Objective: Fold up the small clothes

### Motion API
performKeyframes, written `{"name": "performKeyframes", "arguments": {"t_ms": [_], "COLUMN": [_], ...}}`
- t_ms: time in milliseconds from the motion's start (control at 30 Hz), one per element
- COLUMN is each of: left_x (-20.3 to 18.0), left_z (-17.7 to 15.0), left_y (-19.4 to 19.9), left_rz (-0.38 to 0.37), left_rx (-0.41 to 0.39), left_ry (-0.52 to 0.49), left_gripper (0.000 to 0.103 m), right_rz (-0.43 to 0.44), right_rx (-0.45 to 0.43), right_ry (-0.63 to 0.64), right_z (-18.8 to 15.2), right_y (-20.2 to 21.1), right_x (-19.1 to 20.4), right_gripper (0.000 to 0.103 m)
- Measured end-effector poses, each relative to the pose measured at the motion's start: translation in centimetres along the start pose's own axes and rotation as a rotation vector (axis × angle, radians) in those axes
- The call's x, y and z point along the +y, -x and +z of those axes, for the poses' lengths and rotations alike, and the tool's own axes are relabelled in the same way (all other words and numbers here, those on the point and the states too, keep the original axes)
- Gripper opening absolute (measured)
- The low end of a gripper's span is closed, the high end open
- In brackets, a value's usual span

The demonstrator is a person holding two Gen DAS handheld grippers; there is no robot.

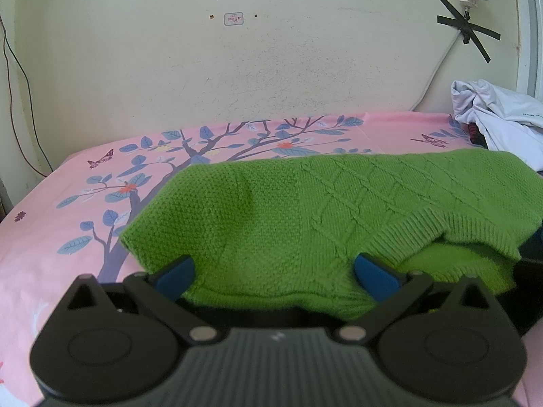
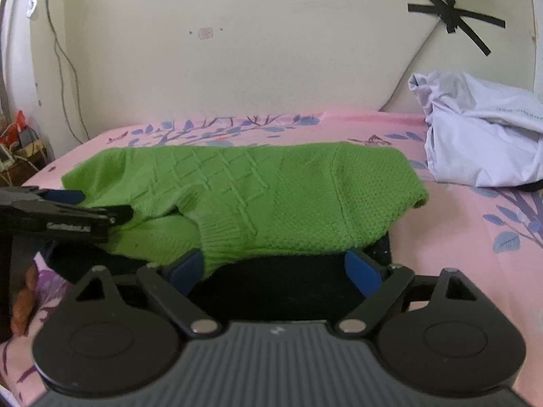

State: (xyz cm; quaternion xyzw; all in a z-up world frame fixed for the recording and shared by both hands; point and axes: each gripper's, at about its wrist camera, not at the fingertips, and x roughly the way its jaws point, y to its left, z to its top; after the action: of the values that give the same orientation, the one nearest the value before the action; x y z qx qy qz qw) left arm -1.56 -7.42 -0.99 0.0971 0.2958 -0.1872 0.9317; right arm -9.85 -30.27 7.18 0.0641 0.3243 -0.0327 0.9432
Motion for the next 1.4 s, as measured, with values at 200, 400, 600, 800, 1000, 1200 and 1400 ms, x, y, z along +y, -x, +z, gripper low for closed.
{"name": "performKeyframes", "arguments": {"t_ms": [200,400,600,800,1000,1200,1400], "left_x": [0.0,0.0,0.0,0.0,0.3,1.9,1.5], "left_z": [0.0,0.0,0.0,0.1,0.4,1.7,3.7], "left_y": [0.0,0.0,0.0,0.0,0.2,2.4,3.6], "left_rz": [-0.001,0.000,0.001,0.000,-0.021,-0.149,-0.350], "left_rx": [0.000,0.001,0.002,0.002,0.012,0.011,0.024], "left_ry": [0.000,-0.001,-0.001,-0.001,-0.006,0.123,0.182], "left_gripper": [0.103,0.103,0.103,0.103,0.103,0.095,0.054], "right_rz": [0.045,0.018,-0.011,0.012,0.060,0.155,0.226], "right_rx": [-0.086,-0.021,0.026,0.012,-0.052,-0.012,0.029], "right_ry": [0.044,0.022,-0.072,-0.112,-0.350,-0.610,-0.659], "right_z": [1.6,2.6,1.7,1.5,1.9,0.6,0.6], "right_y": [2.5,-0.4,-1.1,1.1,4.3,3.9,1.6], "right_x": [0.5,-0.1,-3.1,-4.3,-10.2,-14.8,-14.4], "right_gripper": [0.054,0.028,0.016,0.038,0.053,0.066,0.060]}}
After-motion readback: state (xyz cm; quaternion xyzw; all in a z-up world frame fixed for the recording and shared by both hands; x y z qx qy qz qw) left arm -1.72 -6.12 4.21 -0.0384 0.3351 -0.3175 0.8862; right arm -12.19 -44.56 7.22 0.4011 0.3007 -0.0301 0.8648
